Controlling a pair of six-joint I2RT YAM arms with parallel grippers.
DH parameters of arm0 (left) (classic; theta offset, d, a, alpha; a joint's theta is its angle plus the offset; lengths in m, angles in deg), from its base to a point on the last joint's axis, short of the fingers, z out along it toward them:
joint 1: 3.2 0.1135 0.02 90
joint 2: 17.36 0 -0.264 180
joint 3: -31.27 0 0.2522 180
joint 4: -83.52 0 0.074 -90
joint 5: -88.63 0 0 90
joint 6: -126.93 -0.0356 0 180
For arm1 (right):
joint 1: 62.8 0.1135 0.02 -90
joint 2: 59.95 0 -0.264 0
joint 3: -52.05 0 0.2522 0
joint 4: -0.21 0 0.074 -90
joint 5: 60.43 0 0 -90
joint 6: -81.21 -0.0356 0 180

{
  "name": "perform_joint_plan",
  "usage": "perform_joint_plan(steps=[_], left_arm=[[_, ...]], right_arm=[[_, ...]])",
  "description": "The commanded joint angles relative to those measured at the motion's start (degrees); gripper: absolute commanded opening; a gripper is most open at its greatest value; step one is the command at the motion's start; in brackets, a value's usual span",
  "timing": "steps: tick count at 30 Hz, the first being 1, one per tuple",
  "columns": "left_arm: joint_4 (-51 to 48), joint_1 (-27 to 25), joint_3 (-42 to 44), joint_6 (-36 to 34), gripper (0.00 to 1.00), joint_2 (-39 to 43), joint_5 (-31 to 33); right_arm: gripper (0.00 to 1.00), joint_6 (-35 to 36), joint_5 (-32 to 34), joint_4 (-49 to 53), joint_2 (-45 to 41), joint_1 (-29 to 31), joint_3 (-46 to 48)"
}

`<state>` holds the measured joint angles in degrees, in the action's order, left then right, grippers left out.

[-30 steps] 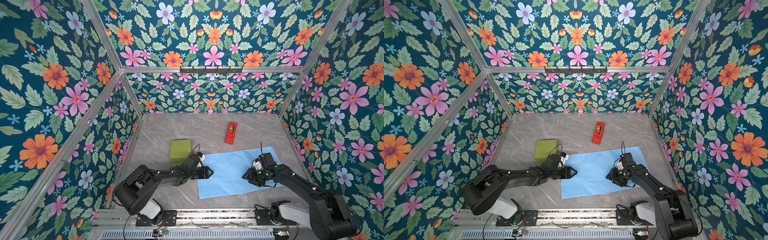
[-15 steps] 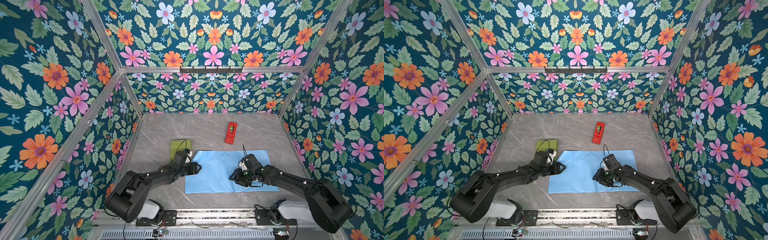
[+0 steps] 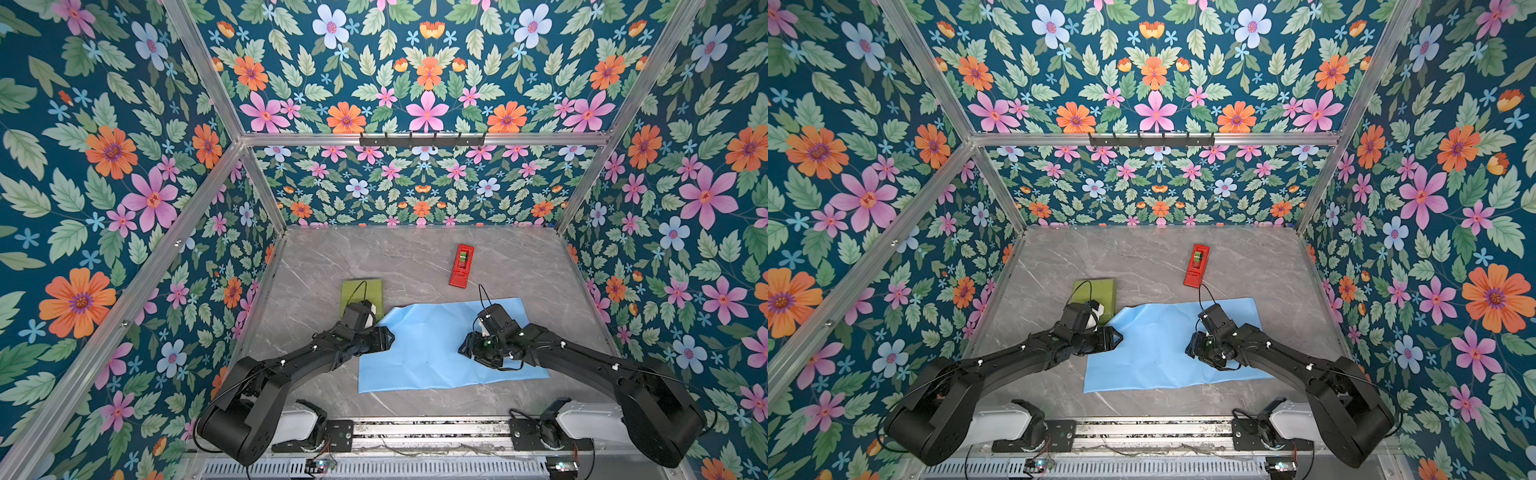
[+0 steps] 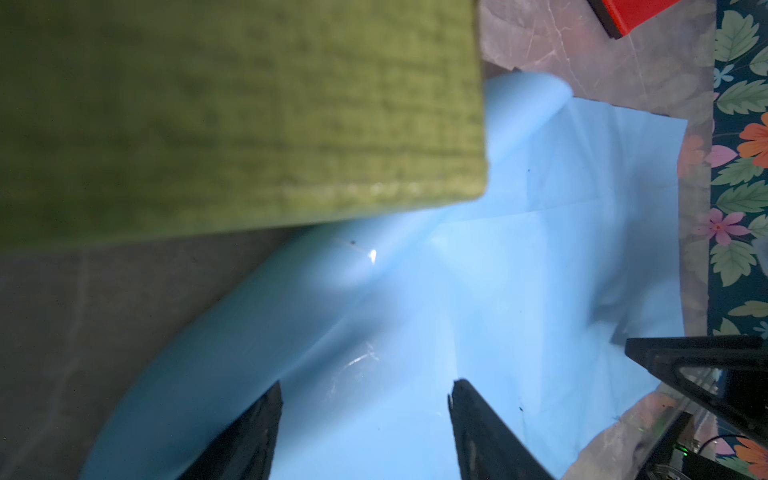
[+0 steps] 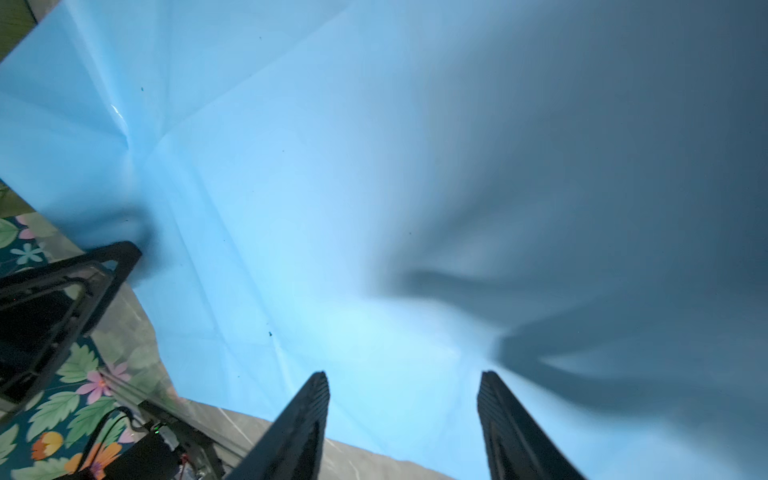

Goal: Wrap the gift box in paper

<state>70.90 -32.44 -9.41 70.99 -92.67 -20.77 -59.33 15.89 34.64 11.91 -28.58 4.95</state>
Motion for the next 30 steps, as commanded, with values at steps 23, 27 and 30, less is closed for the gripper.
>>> perform_joint_plan(steps=[23, 27, 30], left_arm=[[-11.26, 23.61, -12.78, -5.06, 0.97, 8.64, 5.83], [-4.81, 23.57, -12.88, -2.81, 0.93, 1.35, -4.35], [-1.00, 21.32, -12.28, 0.02, 0.90, -1.05, -5.56]], right_arm=[[0.76, 8.10, -10.17, -14.76, 10.45, 2.17, -16.19], [0.83, 7.15, -9.89, -18.15, 16.16, 2.11, -20.69], [0.84, 7.59, -10.27, -18.19, 21.39, 2.10, -25.66]])
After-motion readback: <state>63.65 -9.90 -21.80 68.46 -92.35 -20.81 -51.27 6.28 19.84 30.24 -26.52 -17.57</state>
